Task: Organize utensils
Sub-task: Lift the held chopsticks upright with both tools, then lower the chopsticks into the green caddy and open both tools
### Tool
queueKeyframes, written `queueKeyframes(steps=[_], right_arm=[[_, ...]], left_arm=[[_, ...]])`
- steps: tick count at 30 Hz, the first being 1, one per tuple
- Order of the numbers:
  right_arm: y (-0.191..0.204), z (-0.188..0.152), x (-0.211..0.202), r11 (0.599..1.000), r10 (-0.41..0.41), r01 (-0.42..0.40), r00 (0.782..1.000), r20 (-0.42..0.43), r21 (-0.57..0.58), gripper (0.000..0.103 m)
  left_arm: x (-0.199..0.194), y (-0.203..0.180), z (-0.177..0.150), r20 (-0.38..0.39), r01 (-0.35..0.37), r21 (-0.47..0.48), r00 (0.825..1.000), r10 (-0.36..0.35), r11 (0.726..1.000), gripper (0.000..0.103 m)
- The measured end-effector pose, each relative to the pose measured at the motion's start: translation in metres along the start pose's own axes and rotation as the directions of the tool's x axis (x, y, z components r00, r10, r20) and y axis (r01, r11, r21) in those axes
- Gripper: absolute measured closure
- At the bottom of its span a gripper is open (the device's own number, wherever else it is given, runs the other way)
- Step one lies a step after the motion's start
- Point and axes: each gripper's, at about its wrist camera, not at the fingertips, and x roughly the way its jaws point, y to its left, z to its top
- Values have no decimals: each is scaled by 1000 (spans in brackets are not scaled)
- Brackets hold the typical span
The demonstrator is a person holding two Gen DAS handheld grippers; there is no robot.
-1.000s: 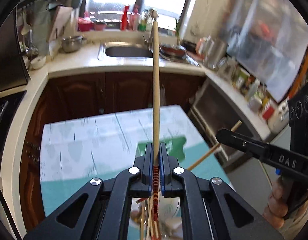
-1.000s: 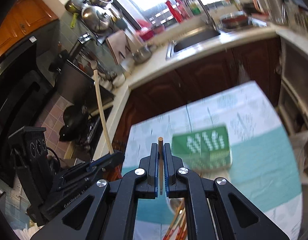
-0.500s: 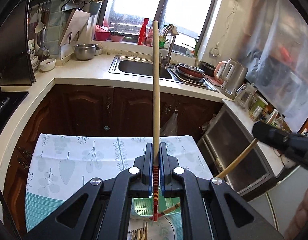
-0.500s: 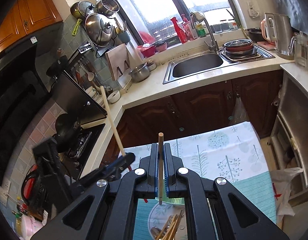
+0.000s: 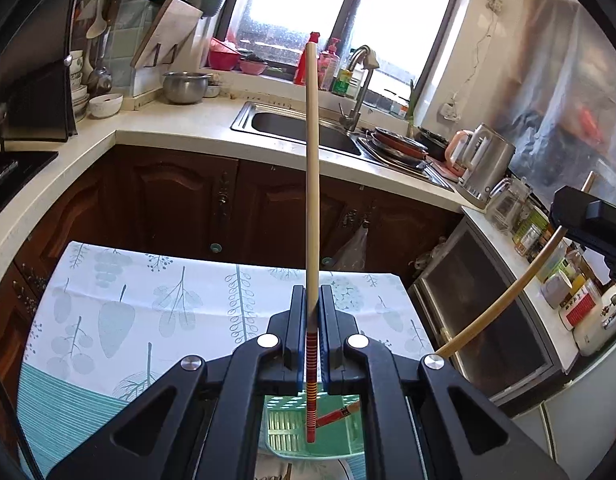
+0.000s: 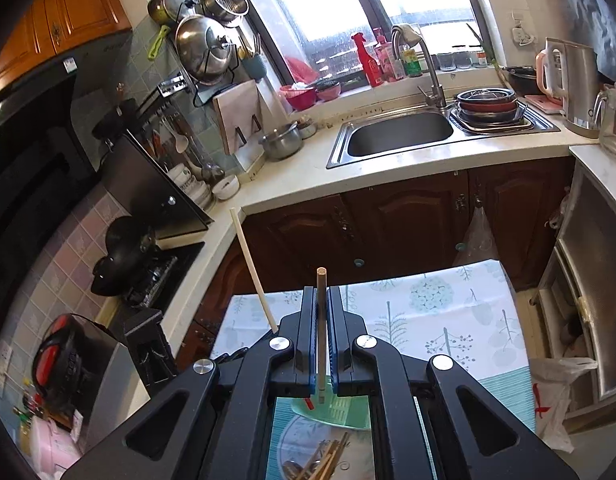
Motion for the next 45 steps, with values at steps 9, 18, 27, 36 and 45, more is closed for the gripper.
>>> queueKeyframes(steps=[9, 18, 27, 36, 45], right_arm=[[13, -59, 63, 981, -80, 73, 996, -33, -178, 98], [6, -101, 120, 991, -10, -18, 977, -211, -131, 98], [10, -121, 154, 992, 39, -75, 951, -305, -106, 92], [4, -141, 160, 990, 79, -117, 923, -378, -79, 74], [-4, -158, 149, 989, 55, -102, 927, -372, -109, 68]], left_arm=[[6, 3, -34, 87, -40, 44, 996, 36, 998, 99], [-5, 13, -54, 26, -40, 46, 999, 39, 998, 94], [-2, 15, -77, -44, -62, 71, 997, 65, 996, 94], [-11, 13, -83, -102, -51, 91, 993, 60, 995, 95], [-6, 11, -82, -122, -50, 96, 991, 62, 994, 93]])
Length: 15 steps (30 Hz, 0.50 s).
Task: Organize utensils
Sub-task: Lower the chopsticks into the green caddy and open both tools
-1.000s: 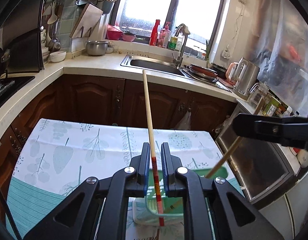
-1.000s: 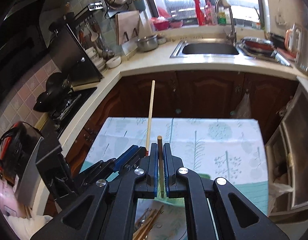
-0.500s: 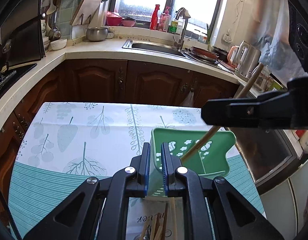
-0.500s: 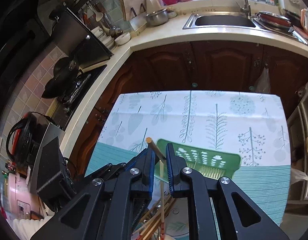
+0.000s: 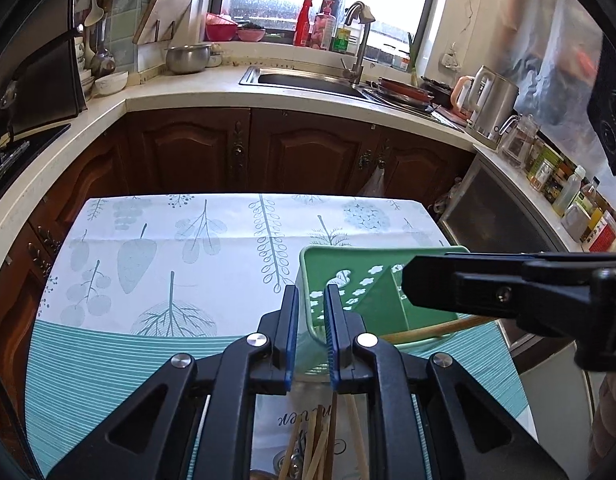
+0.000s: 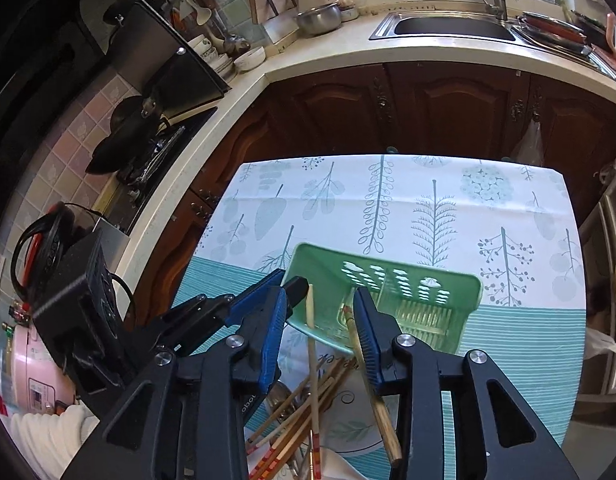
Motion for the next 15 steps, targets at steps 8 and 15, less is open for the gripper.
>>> queueKeyframes(steps=[8, 15], right_arm=[[-17, 18, -36, 997, -6, -2, 995, 100, 83, 68], [-23, 26, -76, 994, -28, 10, 984, 176, 105, 68]], left_arm=[[16, 4, 16, -50, 3, -60, 999, -6, 998, 91], [19, 5, 27, -61, 23, -83, 998, -29, 996, 81]])
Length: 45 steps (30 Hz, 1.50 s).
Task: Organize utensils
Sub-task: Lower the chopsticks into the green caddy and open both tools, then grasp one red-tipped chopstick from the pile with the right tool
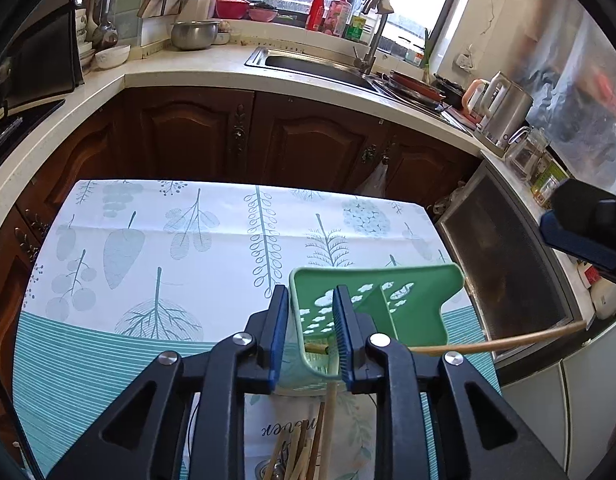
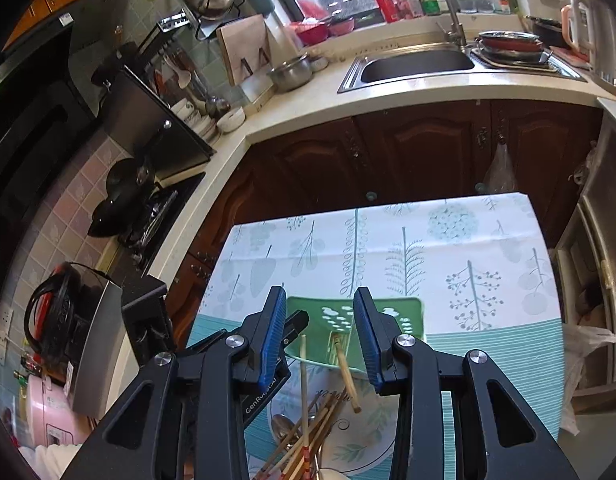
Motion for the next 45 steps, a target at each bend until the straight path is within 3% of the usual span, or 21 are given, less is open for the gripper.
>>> queueKeyframes(steps=[10, 15, 19, 21, 24, 31, 38, 45], right_arm=[[21, -6, -71, 997, 42, -36, 995, 91, -65, 68], [49, -35, -88, 986, 98, -92, 994, 42, -137, 68], [64, -74, -66, 982, 89, -99, 994, -69, -163, 68], [66, -93, -47, 982, 87, -107, 987, -132, -154, 68], [64, -118, -17, 986, 57, -87, 977, -207, -142, 68], [47, -146, 39, 996, 0, -27, 954, -300, -86, 73], [40, -153, 66, 1000, 8, -14, 930, -367, -15, 97], [35, -146, 70, 999, 22, -1, 899, -438, 47, 97]], left_arm=[[-21, 7, 19, 14, 50, -45, 999, -49, 998, 76], [-40, 14, 18, 15, 57, -52, 998, -57, 997, 68], [-52, 20, 8, -25, 22, -41, 999, -23, 999, 63], [-59, 24, -2, -52, -21, -25, 998, 20, 999, 50], [-66, 33, -19, -84, -78, -5, 993, 78, 997, 43], [-62, 63, -66, -201, -134, -61, 972, 119, 989, 43], [-55, 66, -92, -254, -135, -68, 960, 114, 988, 43], [-49, 57, -92, -265, -112, -45, 959, 96, 993, 43]])
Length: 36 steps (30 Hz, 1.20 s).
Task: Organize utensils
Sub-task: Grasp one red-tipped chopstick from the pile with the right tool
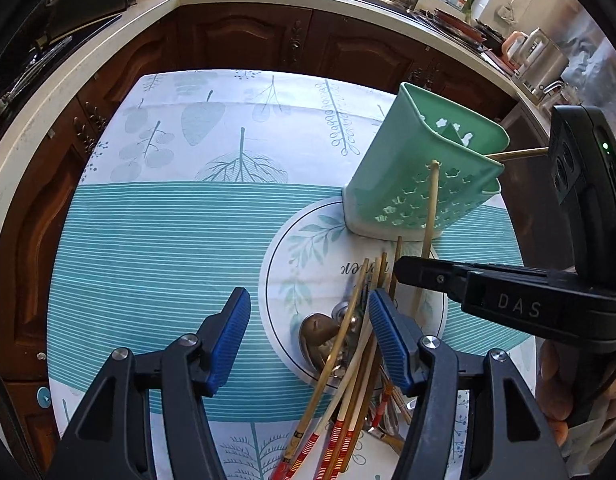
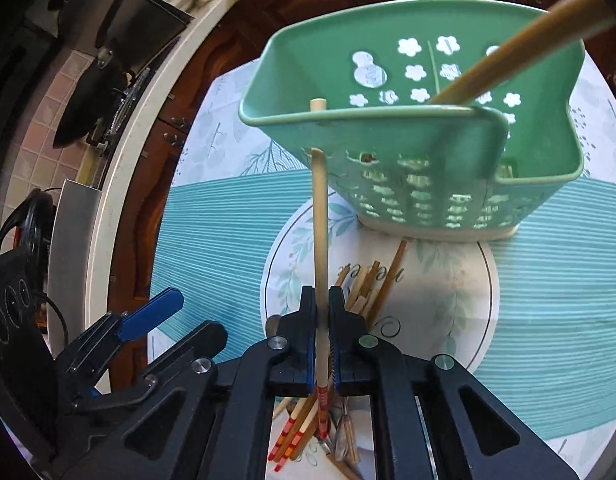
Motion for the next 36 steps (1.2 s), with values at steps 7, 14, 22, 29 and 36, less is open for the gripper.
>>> queueKeyframes(steps=[7, 14, 22, 29, 36], right_arm=[[-9, 21, 7, 999, 24, -22, 998, -52, 36, 97], [-7, 17, 7, 999, 39, -37, 996, -76, 33, 97], [3, 12, -9, 999, 32, -33, 998, -61, -14, 97], [2, 12, -14, 999, 8, -11, 997, -74, -43, 97], [9, 7, -7, 997, 14, -22, 993, -116, -69, 97]], left_arm=[[-1, -4, 5, 0, 19, 8, 1000, -19, 1000, 43], [-2, -6, 8, 4, 30, 10, 1000, -30, 1000, 43], [-15, -8, 14, 25, 43, 18, 999, -43, 999, 43], [-17, -11, 23, 30, 37, 36, 999, -38, 999, 43], [-16, -9, 23, 14, 21, 35, 1000, -22, 999, 43]])
